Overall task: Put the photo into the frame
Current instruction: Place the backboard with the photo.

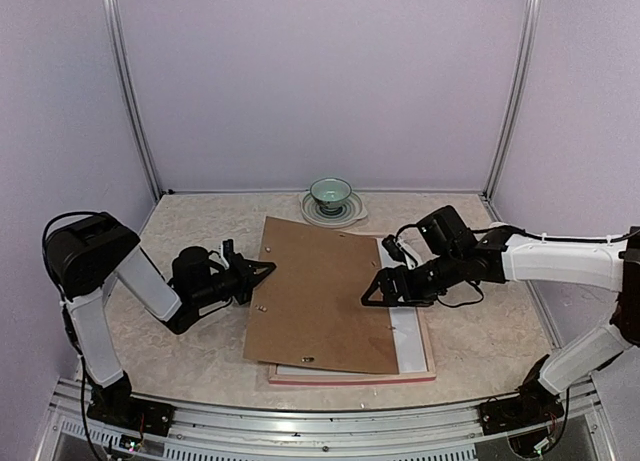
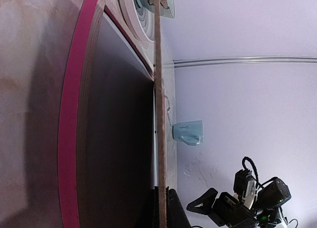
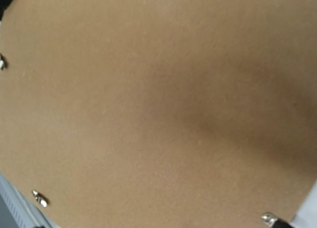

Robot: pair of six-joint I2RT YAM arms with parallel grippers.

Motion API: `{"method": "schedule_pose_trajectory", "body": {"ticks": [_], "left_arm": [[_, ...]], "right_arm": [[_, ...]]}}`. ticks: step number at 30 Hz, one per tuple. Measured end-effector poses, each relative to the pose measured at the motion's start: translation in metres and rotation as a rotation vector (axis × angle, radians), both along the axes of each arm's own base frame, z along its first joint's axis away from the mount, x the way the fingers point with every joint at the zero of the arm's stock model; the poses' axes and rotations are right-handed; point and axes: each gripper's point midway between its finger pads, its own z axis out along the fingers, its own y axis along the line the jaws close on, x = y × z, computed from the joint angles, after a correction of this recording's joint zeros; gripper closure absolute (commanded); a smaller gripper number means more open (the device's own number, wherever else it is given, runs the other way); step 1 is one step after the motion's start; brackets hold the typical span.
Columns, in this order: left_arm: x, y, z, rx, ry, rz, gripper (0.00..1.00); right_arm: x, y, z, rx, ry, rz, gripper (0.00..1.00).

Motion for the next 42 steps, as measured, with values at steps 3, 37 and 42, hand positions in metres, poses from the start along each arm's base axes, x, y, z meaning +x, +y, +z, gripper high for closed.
{"method": "schedule_pose_trajectory", "body": {"ticks": [3, 37, 42], "left_arm": [[0.001, -0.001, -0.002, 0.002, -0.001, -0.001, 1.00], [0.005, -0.002, -0.012, -0.038, -0.012, -0.011, 0.67], [0.005, -0.002, -0.012, -0.039, -0.011, -0.013, 0.67]], "right_arm": [[-0.001, 0.002, -0.006, -0.014, 0.006, 0.005, 0.01], [-0.031, 0.000, -0.076, -0.230, 0.104, 0.096, 0.01], [-0.028, -0.002, -0.078, -0.249, 0.091, 0.086, 0.01]]}}
